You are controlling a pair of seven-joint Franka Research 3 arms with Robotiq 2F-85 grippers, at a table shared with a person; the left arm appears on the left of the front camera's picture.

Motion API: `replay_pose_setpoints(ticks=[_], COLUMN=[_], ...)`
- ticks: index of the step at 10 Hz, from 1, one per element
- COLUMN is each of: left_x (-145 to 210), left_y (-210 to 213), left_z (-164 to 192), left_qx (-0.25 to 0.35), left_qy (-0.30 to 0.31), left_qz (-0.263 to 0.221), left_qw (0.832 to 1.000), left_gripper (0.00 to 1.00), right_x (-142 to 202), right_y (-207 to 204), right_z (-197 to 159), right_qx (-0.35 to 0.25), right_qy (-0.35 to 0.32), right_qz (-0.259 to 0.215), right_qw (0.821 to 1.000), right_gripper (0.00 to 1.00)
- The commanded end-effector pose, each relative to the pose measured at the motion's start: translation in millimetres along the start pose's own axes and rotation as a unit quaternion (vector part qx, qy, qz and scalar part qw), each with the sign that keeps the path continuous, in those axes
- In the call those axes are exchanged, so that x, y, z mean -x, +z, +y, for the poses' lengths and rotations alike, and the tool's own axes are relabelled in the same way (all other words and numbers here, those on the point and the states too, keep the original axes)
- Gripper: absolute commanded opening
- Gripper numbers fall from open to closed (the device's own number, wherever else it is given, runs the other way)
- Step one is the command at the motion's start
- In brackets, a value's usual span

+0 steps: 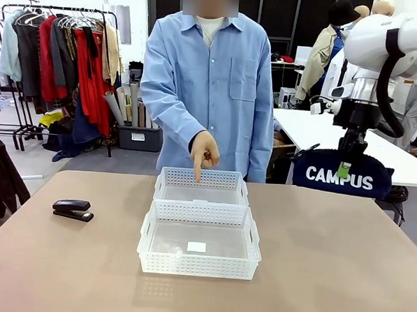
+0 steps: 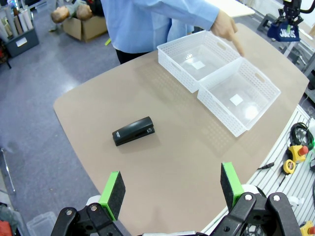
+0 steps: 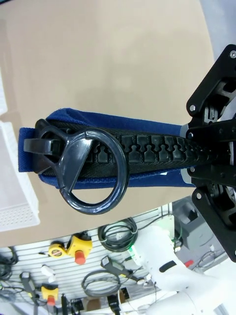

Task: Distribute items into two baskets.
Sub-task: Place the picked Pencil pouch into the Organizing basket as instructed by the person.

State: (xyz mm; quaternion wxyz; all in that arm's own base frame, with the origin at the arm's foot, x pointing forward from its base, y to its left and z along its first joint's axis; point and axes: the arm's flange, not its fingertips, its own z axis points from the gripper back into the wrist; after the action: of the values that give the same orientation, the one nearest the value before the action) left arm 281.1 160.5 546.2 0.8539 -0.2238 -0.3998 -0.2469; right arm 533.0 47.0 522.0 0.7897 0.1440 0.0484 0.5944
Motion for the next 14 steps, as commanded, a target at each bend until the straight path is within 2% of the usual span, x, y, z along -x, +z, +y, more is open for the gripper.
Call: replay_pose_setpoints(ticks=[1,6,11,14], left_x=[0.8,0.8,0.8,0.8], left_y=[0.2,0.2,0.2,0.2], left_z=[0.0,0.0,0.0,0.0], left_qx=[0.005,0.005,0.005,0.005], left_qy=[-0.007,-0.007,-0.007,-0.007], left_qz=[-0.005,-0.005,-0.005,-0.005], left_qw=[1.0,1.0,1.0,1.0], left_gripper=[1.0,1.0,1.0,1.0], right_x=[-10.5,-27.0,-50.5,-80.4], right_y=[-5.8,-20.9,-43.7,-47.1], right_z=[25.4,83.8,114.7,125.7], right_qx=[0.011,0.05,0.063,0.076], right_qy=[0.005,0.02,0.038,0.053], right_qz=[0.021,0.029,0.023,0.037], right_qw=[1.0,0.998,0.997,0.995], right_gripper=[0.0,0.0,0.0,0.0])
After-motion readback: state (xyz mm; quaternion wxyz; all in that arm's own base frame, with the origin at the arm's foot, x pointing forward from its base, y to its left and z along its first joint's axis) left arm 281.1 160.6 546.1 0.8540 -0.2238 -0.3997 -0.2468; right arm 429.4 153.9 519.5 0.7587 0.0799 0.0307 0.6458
